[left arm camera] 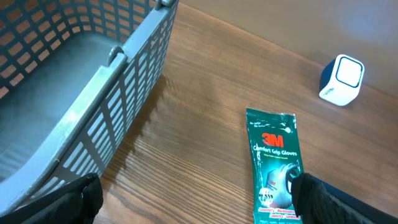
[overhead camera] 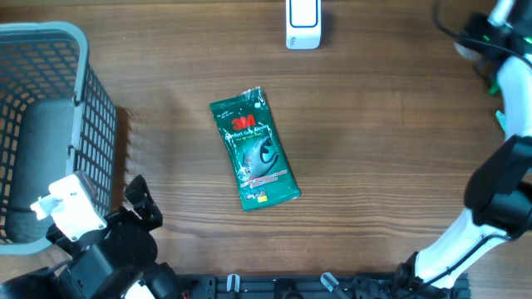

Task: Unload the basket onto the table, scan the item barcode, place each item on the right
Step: 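Move the jar to the right edge and release it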

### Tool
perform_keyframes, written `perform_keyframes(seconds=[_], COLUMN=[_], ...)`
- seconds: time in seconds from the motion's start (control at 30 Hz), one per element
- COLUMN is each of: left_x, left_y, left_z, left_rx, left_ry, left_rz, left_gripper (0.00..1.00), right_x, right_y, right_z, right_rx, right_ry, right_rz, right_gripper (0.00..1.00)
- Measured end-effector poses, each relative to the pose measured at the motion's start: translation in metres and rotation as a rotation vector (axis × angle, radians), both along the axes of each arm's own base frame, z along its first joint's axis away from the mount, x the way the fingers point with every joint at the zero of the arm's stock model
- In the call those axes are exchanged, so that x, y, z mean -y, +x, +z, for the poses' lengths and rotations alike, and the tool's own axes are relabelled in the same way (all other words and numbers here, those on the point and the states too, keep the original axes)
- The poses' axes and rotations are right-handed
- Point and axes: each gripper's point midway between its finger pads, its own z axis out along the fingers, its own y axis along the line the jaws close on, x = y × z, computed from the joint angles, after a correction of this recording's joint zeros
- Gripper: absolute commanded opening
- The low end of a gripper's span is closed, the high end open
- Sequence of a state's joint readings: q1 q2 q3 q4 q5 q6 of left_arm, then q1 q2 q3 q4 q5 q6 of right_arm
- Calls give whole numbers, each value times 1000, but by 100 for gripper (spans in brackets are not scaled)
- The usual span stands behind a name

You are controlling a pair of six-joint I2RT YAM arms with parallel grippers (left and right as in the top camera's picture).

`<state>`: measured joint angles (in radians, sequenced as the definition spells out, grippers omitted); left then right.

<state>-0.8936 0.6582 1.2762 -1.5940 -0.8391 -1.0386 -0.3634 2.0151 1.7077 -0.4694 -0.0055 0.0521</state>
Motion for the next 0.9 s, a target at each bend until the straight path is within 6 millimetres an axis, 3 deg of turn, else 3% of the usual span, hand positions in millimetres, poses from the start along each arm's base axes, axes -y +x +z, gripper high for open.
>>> perform_keyframes(seconds=[0.1,0.17,0.23,0.33,0.4,0.43,0.57,0.63,0.73,0.87,0.9], left_x=[0,0,0,0,0,0,0,0,0,0,0], left_y=[0,0,0,0,0,0,0,0,0,0,0], left_z=[0,0,0,0,0,0,0,0,0,0,0], left_rx=[0,0,0,0,0,0,0,0,0,0,0], left_ry=[0,0,0,0,0,0,0,0,0,0,0], left_rz=[0,0,0,0,0,0,0,0,0,0,0], left_gripper=[100,100,100,100,100,100,100,100,100,100,100], right_x=[47,66,78,92,102,105,114,112,96,23,-14], right_y=[-24,-44,-59,-66,-70,-72,-80,-77,-60,-33,-24], right_z=[-52,-91,-117,-118,-117,-117,-117,-110,-83,-2,35], right_rx=[-108,-199,-252,-249,-240,-238,-251,-249,-195,-51,15], right_ry=[41,84,113,115,113,110,120,119,129,179,195], right_rz=[-97,-144,-178,-204,-224,-229,-254,-248,-199,-10,88], right_gripper=[47,47,50,62,93,100,100,100,100,100,100])
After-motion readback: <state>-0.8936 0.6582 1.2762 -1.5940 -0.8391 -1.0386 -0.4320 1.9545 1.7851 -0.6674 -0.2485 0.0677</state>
